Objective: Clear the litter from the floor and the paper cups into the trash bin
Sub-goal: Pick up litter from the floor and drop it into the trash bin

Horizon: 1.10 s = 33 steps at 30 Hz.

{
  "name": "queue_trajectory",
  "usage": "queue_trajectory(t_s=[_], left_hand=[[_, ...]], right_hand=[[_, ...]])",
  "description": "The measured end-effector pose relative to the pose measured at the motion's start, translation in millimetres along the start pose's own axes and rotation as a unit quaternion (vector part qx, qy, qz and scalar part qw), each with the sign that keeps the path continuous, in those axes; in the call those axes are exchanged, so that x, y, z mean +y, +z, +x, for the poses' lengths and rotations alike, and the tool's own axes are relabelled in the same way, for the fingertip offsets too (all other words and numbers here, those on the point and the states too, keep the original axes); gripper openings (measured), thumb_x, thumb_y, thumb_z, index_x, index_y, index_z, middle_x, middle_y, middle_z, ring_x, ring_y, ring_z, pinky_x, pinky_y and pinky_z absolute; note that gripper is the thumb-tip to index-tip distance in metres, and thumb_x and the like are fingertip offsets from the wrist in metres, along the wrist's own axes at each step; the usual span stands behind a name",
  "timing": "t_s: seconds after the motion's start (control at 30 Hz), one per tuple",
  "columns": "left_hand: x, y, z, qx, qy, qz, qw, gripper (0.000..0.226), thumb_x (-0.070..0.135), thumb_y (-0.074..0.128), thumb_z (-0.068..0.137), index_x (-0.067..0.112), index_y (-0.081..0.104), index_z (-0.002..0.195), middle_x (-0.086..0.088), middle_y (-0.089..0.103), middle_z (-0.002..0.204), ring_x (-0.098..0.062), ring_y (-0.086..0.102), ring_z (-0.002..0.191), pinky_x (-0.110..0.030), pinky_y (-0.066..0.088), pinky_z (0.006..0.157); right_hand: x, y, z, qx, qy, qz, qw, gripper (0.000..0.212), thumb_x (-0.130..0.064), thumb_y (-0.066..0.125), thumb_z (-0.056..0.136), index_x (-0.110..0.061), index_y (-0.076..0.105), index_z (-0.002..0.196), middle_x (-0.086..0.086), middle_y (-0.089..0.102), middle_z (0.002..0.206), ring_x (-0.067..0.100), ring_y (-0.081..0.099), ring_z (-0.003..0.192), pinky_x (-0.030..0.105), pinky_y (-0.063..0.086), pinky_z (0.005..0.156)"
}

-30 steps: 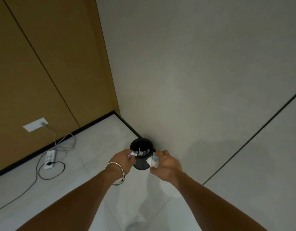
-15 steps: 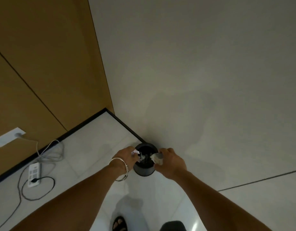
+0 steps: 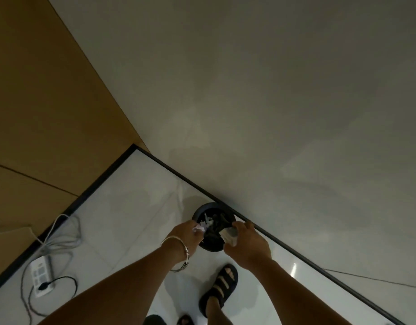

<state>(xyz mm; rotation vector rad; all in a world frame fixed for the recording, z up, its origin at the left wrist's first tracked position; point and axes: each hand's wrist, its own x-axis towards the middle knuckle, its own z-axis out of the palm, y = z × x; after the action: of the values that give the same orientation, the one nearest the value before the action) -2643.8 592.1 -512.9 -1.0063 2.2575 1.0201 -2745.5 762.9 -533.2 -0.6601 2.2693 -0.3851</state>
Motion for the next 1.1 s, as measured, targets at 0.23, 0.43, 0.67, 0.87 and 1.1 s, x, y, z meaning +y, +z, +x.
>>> queue_trajectory(t_s=[0.23,0.43,0.67,0.87,1.1], left_hand=[[-40,57,140,-0.038,-0.028,-0.01,0.999,0.03,0.029,0.046,0.094,0.011,0.056,0.116,-0.012,0.061,0.117,-0.027,0.057,0.106,-0.028,0.042,0.082],[-67,105,212,-0.095,-0.018,0.007,0.995,0.052,0.036,0.048,0.095,0.012,0.035,0.139,-0.014,0.053,0.132,-0.031,0.053,0.117,-0.035,0.043,0.096],[-90,89,205,-0.138,0.007,0.056,0.989,0.062,0.038,0.052,0.092,0.018,0.029,0.146,-0.011,0.042,0.143,-0.03,0.047,0.125,-0.028,0.038,0.094],[-54,43,166,-0.152,0.09,0.152,0.973,0.056,0.041,0.052,0.09,0.017,0.039,0.139,-0.01,0.046,0.139,-0.028,0.047,0.122,-0.033,0.041,0.096],[38,31,83,-0.181,0.2,0.243,0.932,0.059,0.043,0.052,0.09,0.013,0.039,0.139,-0.01,0.046,0.139,-0.027,0.046,0.124,-0.036,0.038,0.104]], right_hand=[[39,73,109,0.002,0.046,0.01,0.999,0.067,-0.047,0.063,0.083,-0.027,0.035,0.14,-0.001,0.044,0.133,0.016,0.056,0.108,0.032,0.053,0.09],[63,139,161,0.006,0.064,0.036,0.997,0.083,-0.043,0.068,0.082,-0.026,0.021,0.149,0.0,0.027,0.153,0.023,0.05,0.125,0.036,0.05,0.097],[54,156,147,0.004,0.135,0.051,0.99,0.086,-0.045,0.067,0.081,-0.026,0.019,0.15,0.003,0.026,0.154,0.027,0.044,0.129,0.043,0.05,0.099],[29,119,94,0.068,0.186,0.126,0.972,0.083,-0.048,0.067,0.082,-0.026,0.025,0.15,0.002,0.031,0.152,0.025,0.043,0.129,0.037,0.047,0.098],[26,65,-30,0.159,0.285,0.192,0.926,0.083,-0.051,0.064,0.085,-0.025,0.023,0.152,0.0,0.026,0.156,0.024,0.038,0.135,0.04,0.044,0.103]])
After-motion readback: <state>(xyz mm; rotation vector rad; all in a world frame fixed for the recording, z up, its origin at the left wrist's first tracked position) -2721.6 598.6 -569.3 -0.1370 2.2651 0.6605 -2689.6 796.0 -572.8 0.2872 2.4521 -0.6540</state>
